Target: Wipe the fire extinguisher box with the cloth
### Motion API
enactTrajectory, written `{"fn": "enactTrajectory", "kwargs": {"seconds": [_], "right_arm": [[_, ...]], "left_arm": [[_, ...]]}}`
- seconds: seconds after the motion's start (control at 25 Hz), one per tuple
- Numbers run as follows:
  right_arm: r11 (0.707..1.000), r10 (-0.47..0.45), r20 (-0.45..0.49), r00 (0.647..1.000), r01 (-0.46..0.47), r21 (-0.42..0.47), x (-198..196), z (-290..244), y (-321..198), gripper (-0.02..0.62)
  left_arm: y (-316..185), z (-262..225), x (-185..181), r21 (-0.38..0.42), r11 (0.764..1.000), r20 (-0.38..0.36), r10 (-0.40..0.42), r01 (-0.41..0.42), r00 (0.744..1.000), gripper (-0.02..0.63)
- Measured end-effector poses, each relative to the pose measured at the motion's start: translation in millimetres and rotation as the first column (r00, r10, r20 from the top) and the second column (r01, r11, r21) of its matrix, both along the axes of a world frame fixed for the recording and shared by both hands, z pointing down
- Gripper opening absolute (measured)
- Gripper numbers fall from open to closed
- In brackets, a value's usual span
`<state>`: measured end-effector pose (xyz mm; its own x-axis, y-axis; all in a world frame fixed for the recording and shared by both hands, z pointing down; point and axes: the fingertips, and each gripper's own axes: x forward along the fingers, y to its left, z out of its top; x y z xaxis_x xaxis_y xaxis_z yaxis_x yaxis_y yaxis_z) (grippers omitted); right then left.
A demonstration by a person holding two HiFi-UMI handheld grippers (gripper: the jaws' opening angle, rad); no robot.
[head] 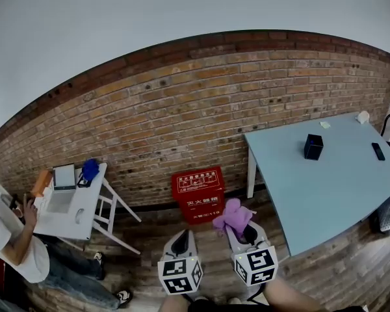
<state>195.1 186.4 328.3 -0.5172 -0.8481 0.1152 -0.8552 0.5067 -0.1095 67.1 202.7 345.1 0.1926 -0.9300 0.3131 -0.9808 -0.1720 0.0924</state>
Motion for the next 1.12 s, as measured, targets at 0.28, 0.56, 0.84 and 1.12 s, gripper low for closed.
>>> {"fn": "enactTrajectory", "kwargs": {"seconds": [0.28,0.56,0.84,1.12], "right_arm": [[1.0,-0.027,0.0,1.0,0.027,-0.007,-7.8,7.6,-21.1,0.101],[0.998,-0.062,-0.03,0.998,0.061,-0.03,-29.9,26.3,-60.9,0.101],[0.995,-0.066,-0.1,0.993,0.059,-0.077,-70.2,53.4,-142.5,0.101],[0.985,-0.075,-0.141,0.987,0.052,-0.163,-135.3,80.5,-233.9,0.101]], "left_arm": [[-23.9,0.0,-4.3,0.004,1.0,0.001,-0.005,0.005,1.0,0.006],[-70.2,10.8,-19.4,0.014,1.0,-0.01,0.001,-0.001,1.0,0.006],[-155.6,40.6,-56.0,-0.028,1.0,-0.055,0.006,-0.008,0.998,0.006],[-241.9,61.1,-120.6,-0.083,0.997,-0.088,-0.006,-0.001,0.996,0.006]]}}
